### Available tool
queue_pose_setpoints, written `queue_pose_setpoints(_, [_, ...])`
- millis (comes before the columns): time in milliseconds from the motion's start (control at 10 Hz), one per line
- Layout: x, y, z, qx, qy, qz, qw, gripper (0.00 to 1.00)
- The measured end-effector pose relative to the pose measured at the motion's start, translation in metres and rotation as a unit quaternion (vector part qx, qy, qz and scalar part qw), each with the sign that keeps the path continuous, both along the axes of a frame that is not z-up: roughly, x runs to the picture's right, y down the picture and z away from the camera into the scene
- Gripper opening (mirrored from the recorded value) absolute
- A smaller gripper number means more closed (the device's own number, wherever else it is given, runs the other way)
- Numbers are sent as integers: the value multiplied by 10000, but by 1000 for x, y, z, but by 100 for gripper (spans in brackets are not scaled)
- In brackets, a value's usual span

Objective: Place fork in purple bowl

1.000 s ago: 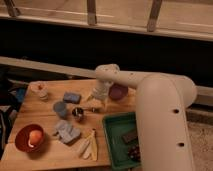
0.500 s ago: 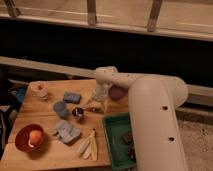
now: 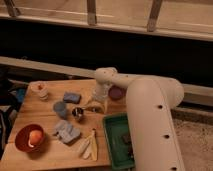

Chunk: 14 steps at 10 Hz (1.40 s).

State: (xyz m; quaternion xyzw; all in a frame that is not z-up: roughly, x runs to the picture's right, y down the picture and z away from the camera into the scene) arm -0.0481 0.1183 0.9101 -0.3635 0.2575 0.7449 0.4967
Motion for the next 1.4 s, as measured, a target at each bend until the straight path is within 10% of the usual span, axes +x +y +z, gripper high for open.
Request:
queue_pose_setpoints(800, [-1,-4,0,24,-11,-21,10000,4])
queue_pose_setpoints(1400, [-3,-23,-17,244,-266,243,9991,0])
